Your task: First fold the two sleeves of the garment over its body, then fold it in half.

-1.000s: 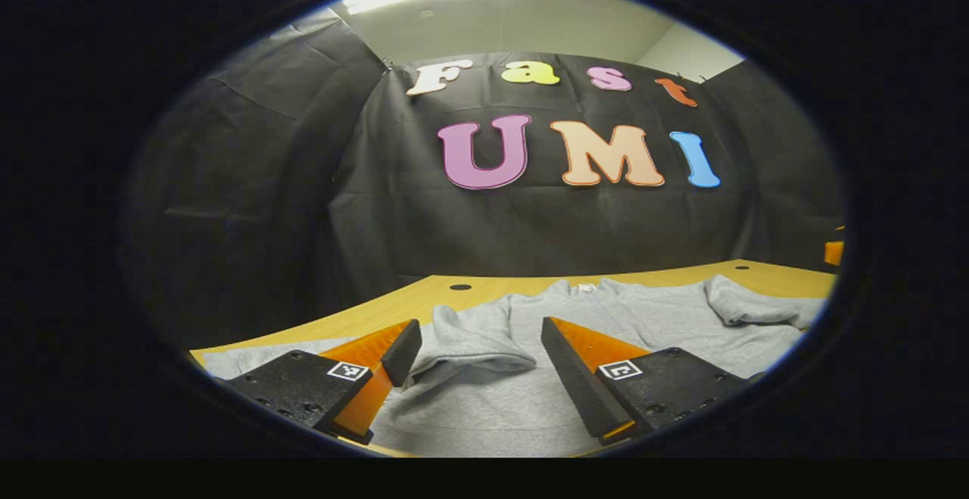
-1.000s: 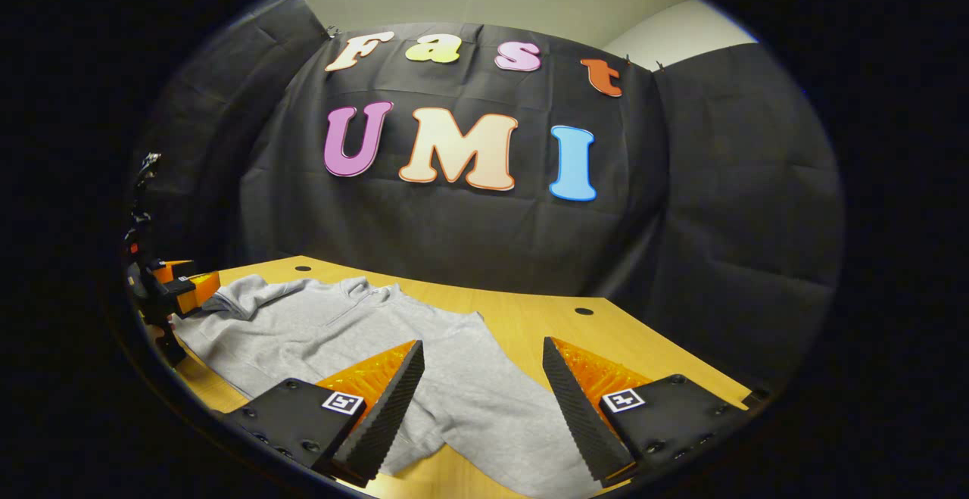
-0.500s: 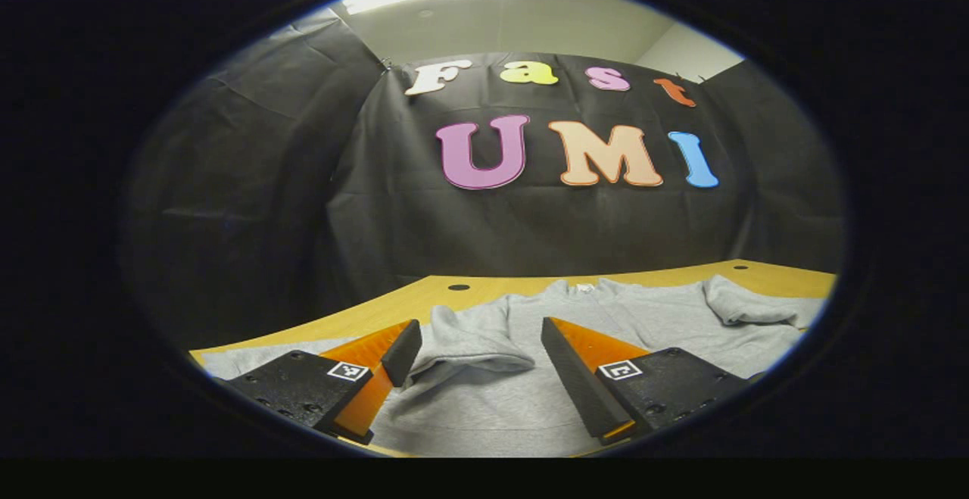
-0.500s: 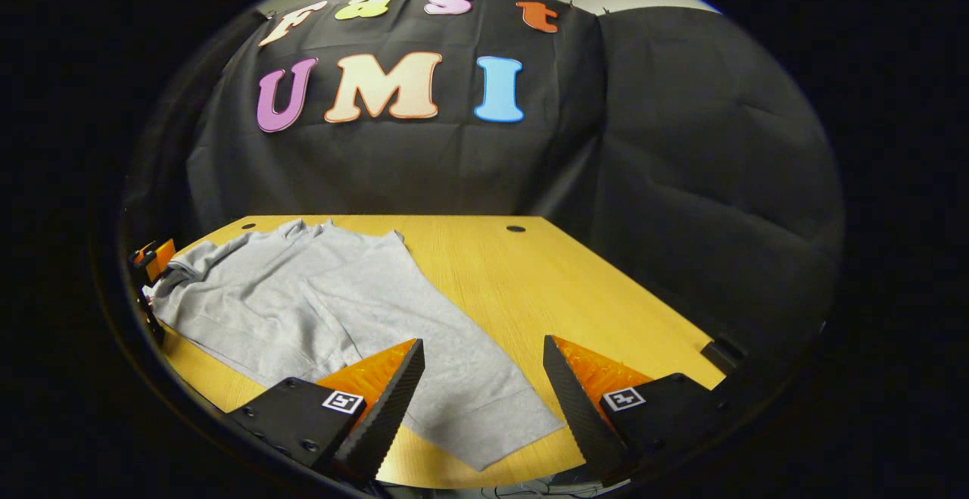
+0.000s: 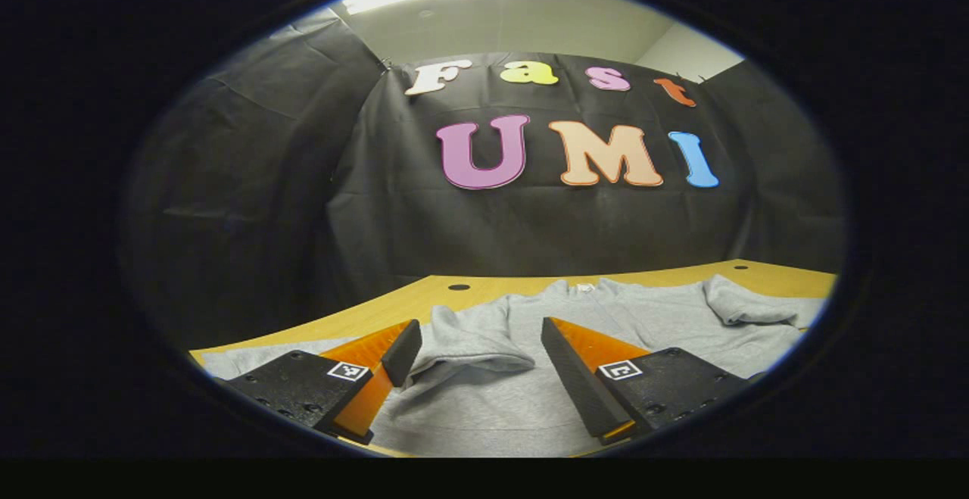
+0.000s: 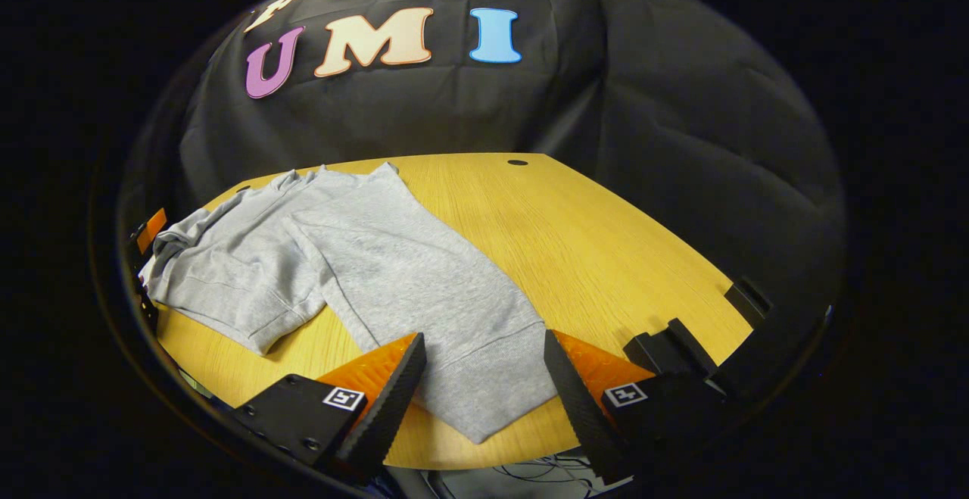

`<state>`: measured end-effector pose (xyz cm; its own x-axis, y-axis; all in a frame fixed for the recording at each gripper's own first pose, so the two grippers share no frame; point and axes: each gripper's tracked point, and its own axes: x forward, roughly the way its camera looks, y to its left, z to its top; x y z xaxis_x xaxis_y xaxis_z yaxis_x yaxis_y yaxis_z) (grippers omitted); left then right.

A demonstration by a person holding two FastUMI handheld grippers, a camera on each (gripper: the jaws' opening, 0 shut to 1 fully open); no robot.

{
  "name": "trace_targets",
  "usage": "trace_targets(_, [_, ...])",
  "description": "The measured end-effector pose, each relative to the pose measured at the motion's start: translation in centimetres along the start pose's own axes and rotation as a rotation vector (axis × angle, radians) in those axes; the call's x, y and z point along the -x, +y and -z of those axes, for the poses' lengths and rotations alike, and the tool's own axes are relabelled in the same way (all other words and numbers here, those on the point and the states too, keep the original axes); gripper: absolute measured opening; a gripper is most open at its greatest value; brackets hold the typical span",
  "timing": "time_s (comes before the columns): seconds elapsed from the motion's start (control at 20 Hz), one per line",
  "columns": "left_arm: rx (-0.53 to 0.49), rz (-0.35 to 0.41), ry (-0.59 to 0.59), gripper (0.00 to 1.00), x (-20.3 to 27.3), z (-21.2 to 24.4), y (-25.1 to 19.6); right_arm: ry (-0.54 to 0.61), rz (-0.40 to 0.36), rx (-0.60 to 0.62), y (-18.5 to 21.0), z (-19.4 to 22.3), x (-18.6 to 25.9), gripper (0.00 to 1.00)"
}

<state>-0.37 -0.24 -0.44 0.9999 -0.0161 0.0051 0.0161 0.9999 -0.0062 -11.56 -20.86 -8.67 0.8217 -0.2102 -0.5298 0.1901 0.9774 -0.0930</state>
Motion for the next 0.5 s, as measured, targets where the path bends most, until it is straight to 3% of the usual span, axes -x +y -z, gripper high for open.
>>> trace_targets(0.3, [0.000,-0.005,-0.001,0.94,0.0,0.0,0.0,0.000,-0.036,-0.020,0.7,0.4,-0.1,0.95])
trace_targets(0.4, [0.001,-0.006,-0.001,0.94,0.0,0.1,0.0,-0.001,-0.065,-0.018,1.8,0.3,-0.2,0.78])
trace_targets(0.5, [0.002,-0.006,-0.001,0.94,0.0,0.1,0.0,0.000,-0.076,0.003,2.4,0.3,-0.3,0.48])
